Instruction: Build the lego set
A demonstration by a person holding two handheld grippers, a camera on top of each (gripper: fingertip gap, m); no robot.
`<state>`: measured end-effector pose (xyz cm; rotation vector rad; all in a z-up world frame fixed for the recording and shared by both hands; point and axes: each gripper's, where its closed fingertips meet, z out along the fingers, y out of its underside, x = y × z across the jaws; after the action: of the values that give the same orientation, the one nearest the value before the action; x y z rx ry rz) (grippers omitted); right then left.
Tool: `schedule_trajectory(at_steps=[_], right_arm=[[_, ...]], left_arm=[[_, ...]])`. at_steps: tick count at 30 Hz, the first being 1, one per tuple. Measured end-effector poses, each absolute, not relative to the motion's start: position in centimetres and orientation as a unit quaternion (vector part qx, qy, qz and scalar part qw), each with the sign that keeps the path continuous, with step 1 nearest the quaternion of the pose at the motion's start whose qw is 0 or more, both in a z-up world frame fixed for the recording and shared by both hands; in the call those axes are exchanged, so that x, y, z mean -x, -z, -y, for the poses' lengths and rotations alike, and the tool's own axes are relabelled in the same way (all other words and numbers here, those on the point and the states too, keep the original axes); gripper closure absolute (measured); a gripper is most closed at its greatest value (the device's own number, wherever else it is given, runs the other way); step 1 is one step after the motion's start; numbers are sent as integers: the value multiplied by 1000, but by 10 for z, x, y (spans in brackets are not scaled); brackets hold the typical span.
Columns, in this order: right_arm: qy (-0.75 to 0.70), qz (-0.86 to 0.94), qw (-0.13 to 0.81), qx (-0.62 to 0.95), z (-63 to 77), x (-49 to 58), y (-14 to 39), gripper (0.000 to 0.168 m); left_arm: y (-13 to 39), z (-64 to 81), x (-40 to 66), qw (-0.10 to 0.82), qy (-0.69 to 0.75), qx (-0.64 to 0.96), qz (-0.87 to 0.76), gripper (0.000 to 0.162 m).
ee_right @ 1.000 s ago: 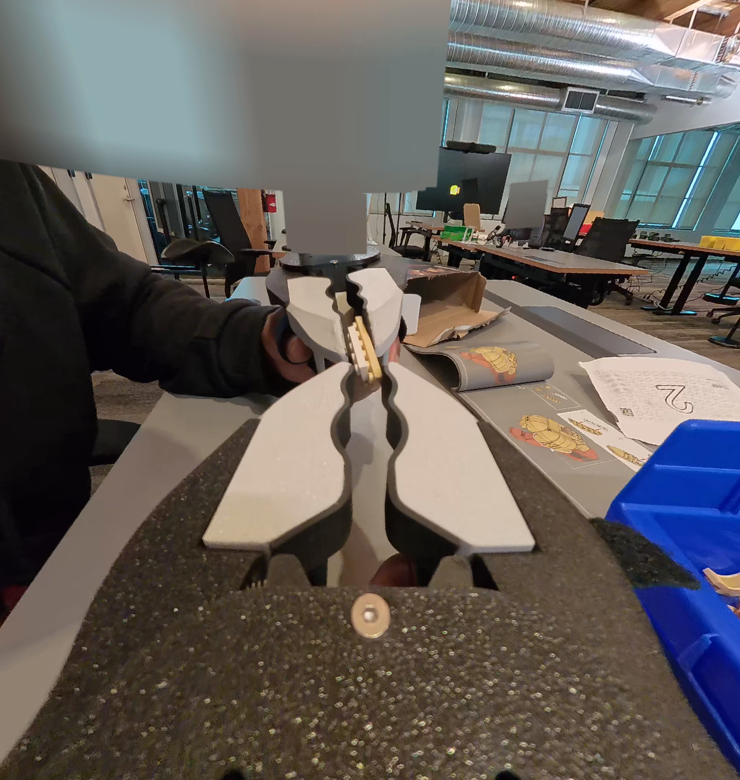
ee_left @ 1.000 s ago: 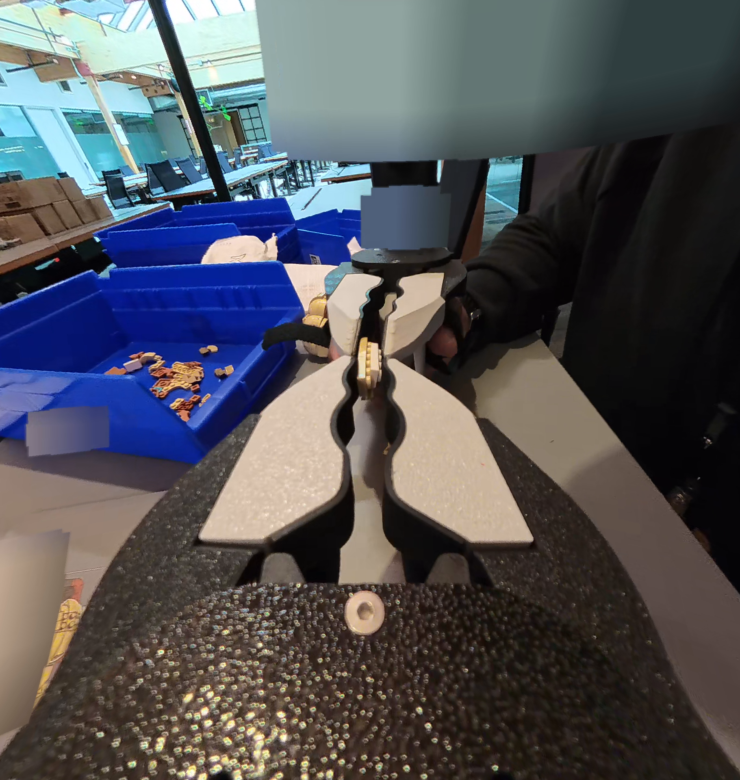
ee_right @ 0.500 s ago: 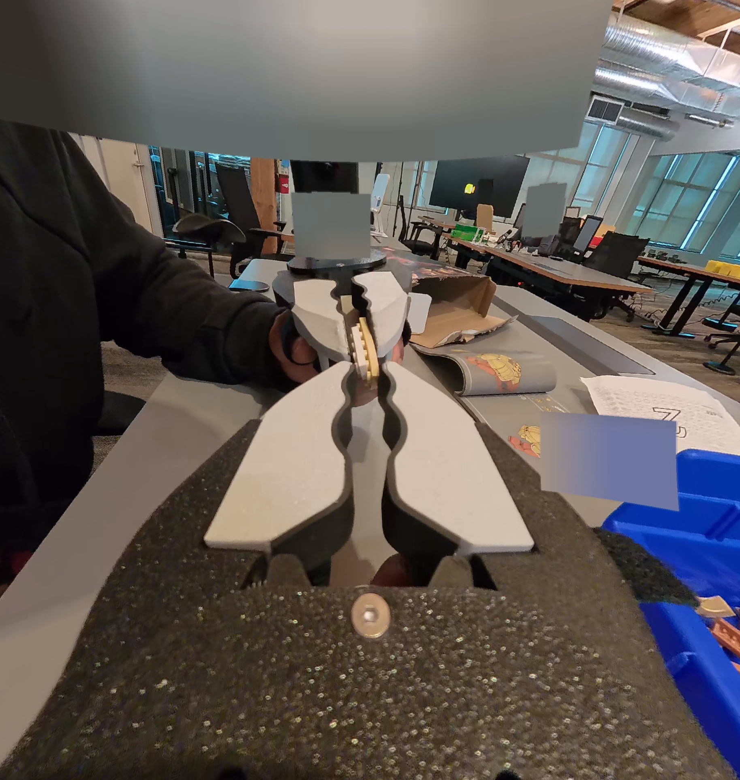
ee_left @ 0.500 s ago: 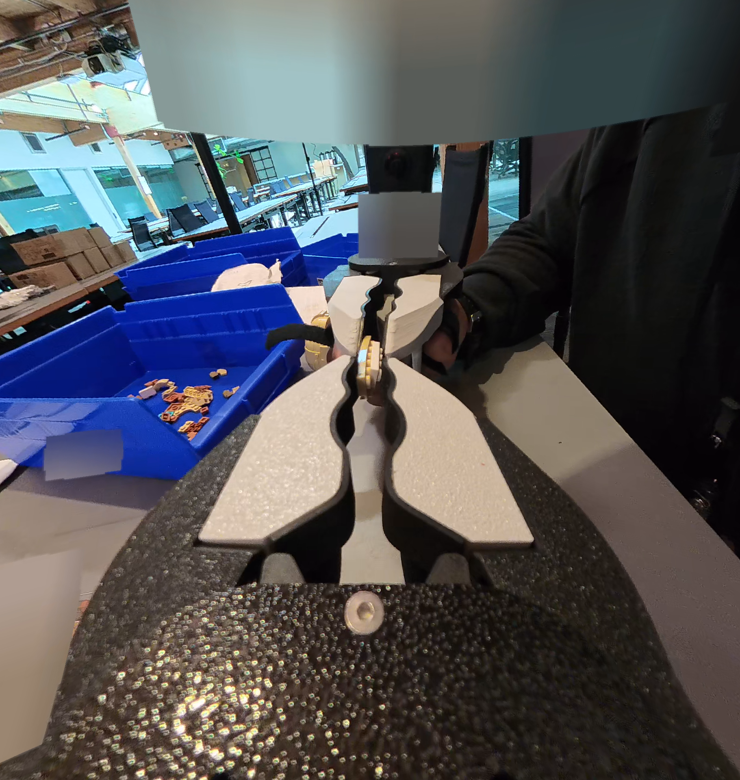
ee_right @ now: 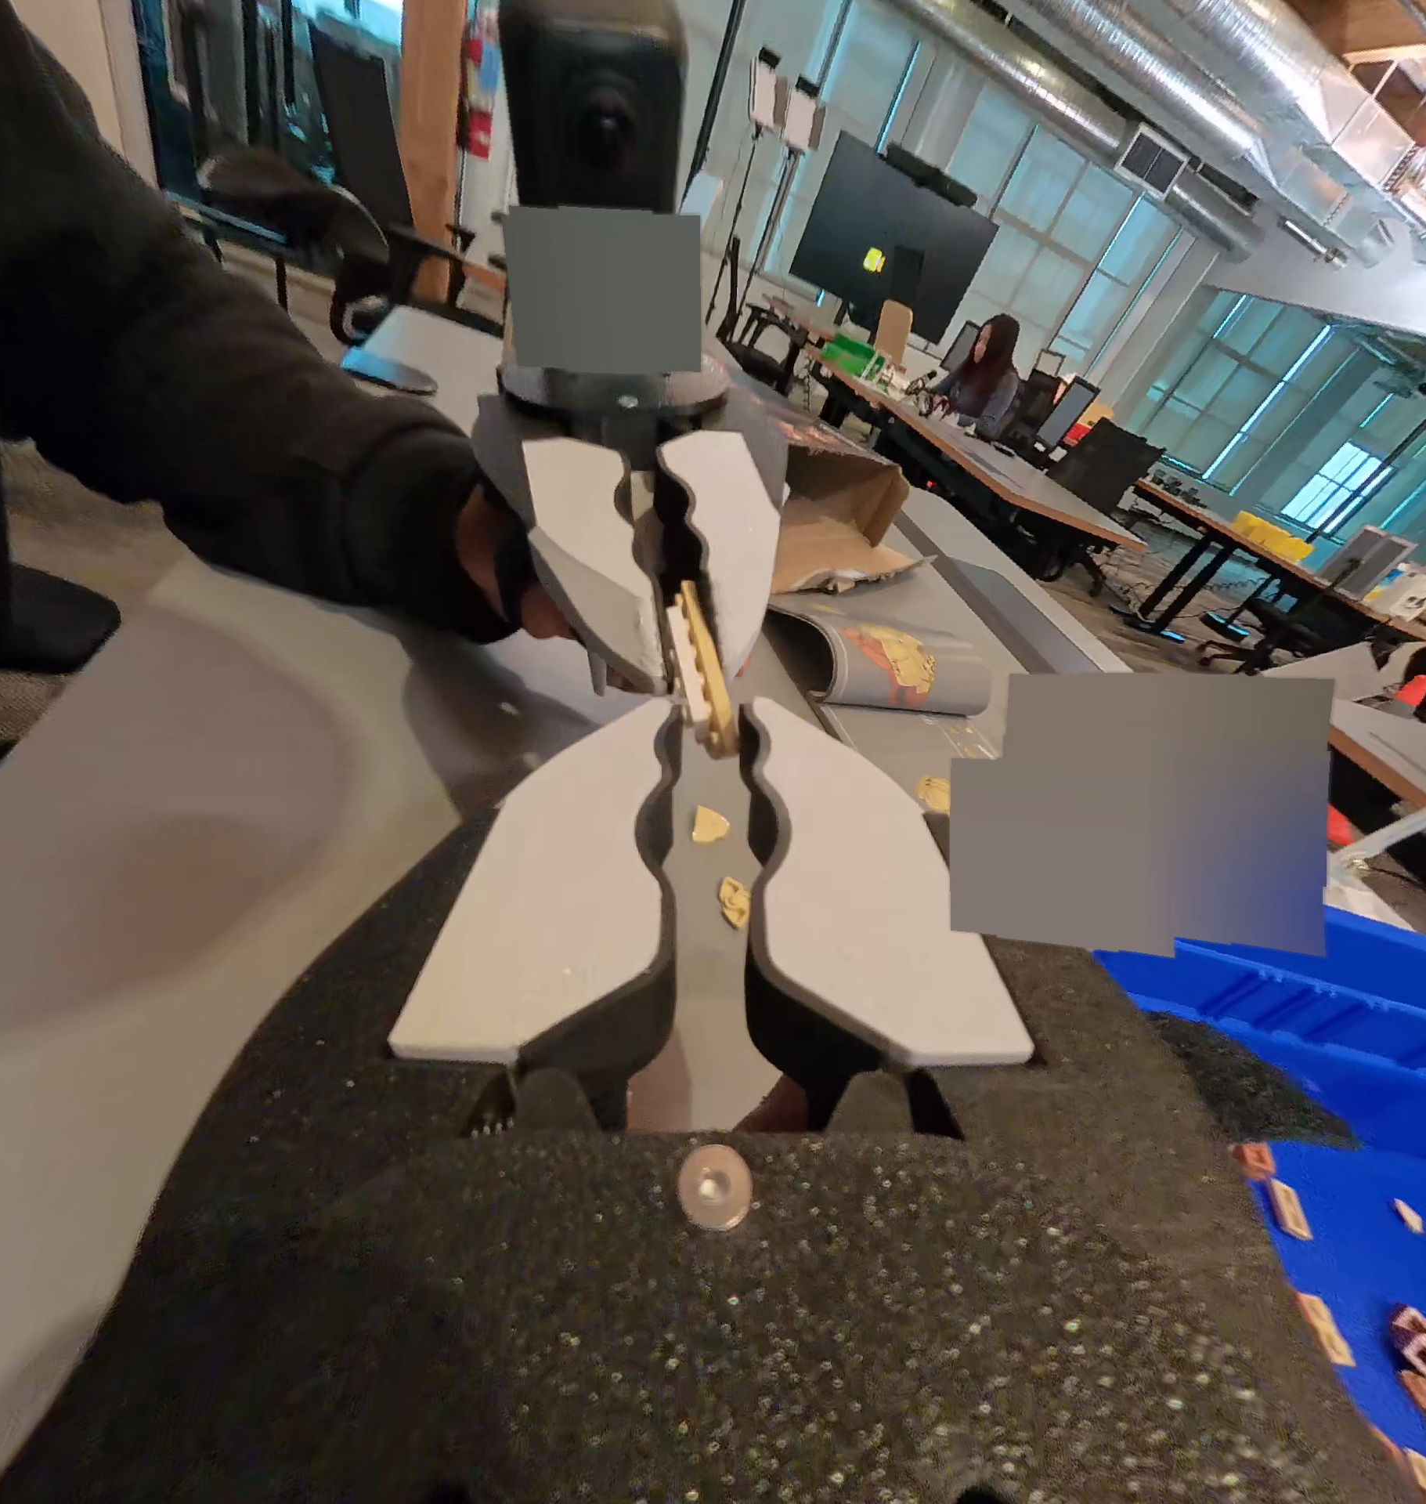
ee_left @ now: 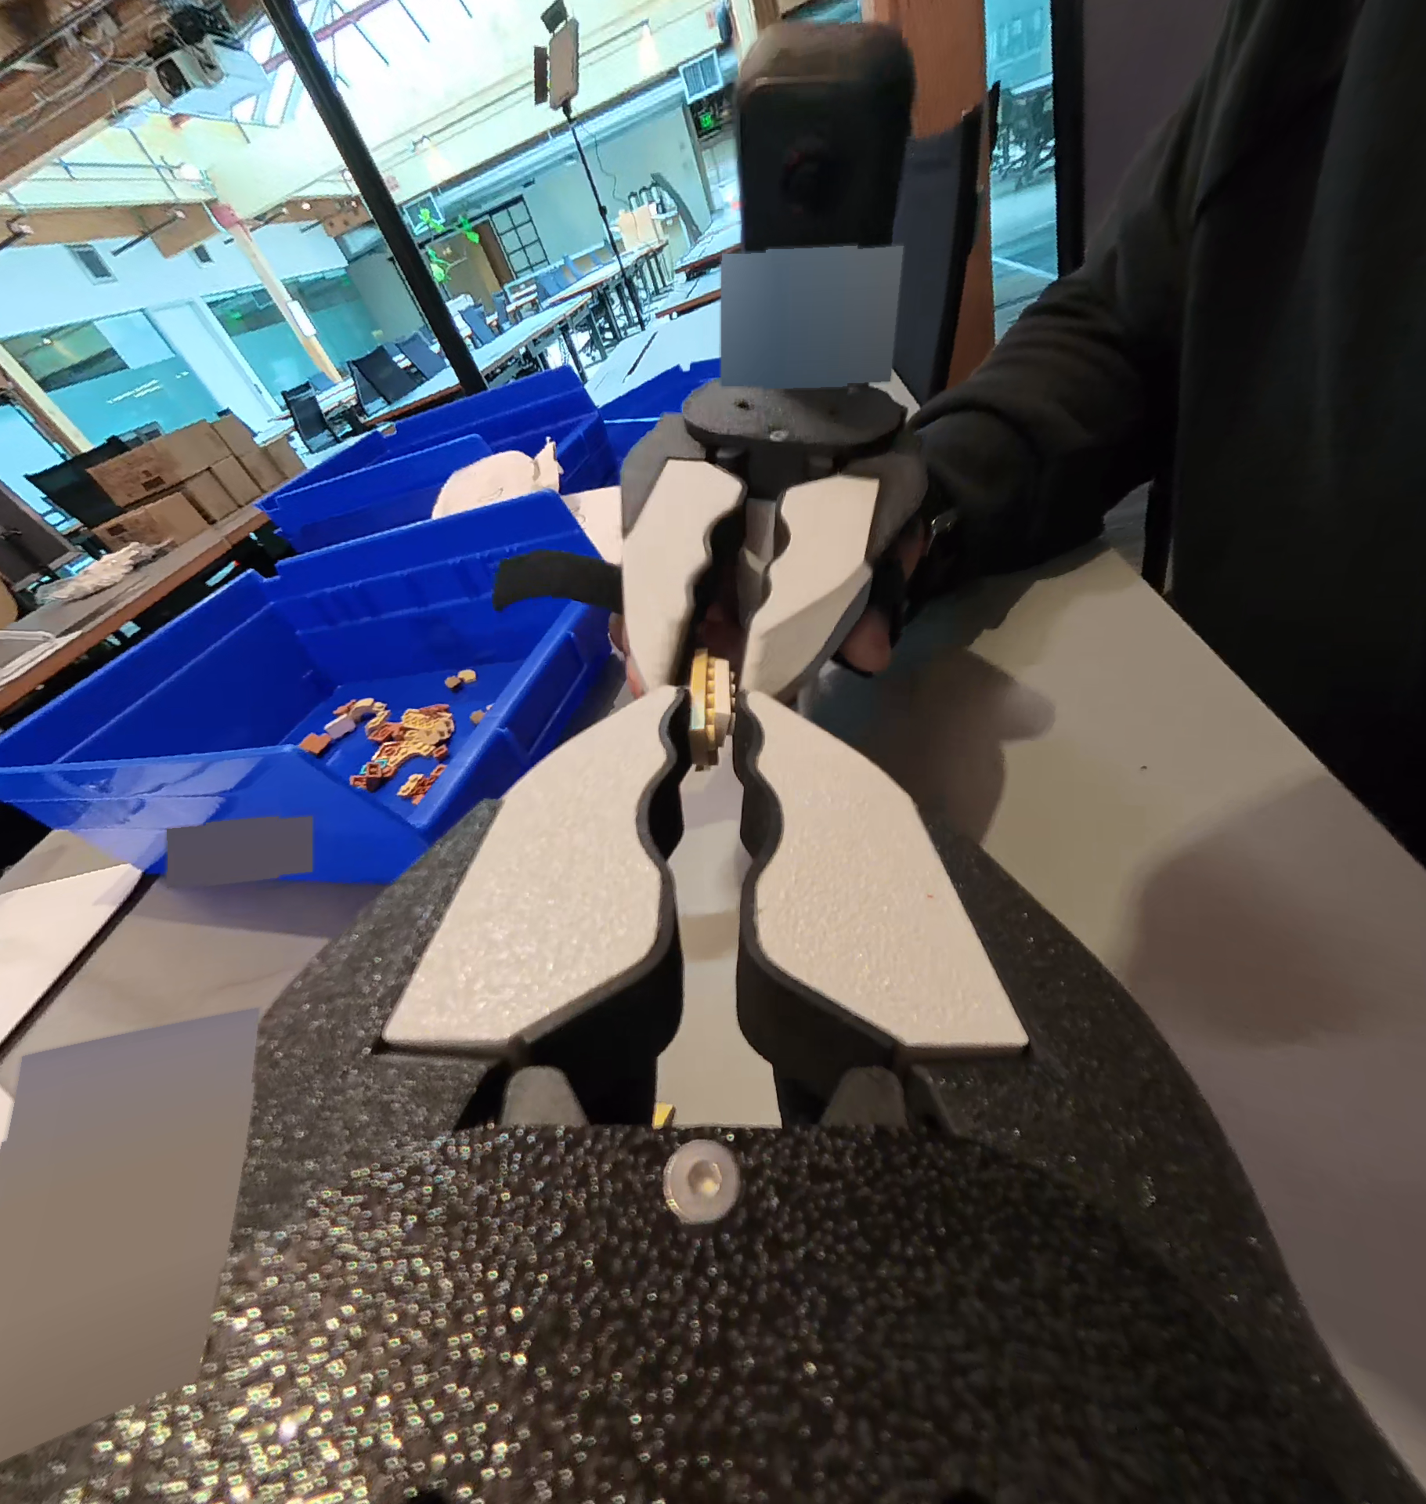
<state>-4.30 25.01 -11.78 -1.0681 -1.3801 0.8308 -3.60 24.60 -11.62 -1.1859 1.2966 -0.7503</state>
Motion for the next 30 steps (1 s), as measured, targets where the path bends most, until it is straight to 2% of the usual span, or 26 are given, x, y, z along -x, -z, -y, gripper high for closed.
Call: schedule_trajectory(at_steps=[8, 12, 16, 30], right_arm=[[-339, 605, 560, 452, -250, 43, 123, 156], [-317, 616, 560, 454, -251, 44, 127, 150], [-270, 641, 559, 452, -254, 43, 136, 156], [-224, 695, 505, 459, -252, 40, 159, 160]], left_arm=[[121, -246, 36, 569, 307, 509, -569, 152], [127, -250, 36, 562, 281, 519, -580, 152], [131, -249, 36, 556, 265, 520, -592, 152], [154, -248, 35, 512, 233, 533, -632, 152]])
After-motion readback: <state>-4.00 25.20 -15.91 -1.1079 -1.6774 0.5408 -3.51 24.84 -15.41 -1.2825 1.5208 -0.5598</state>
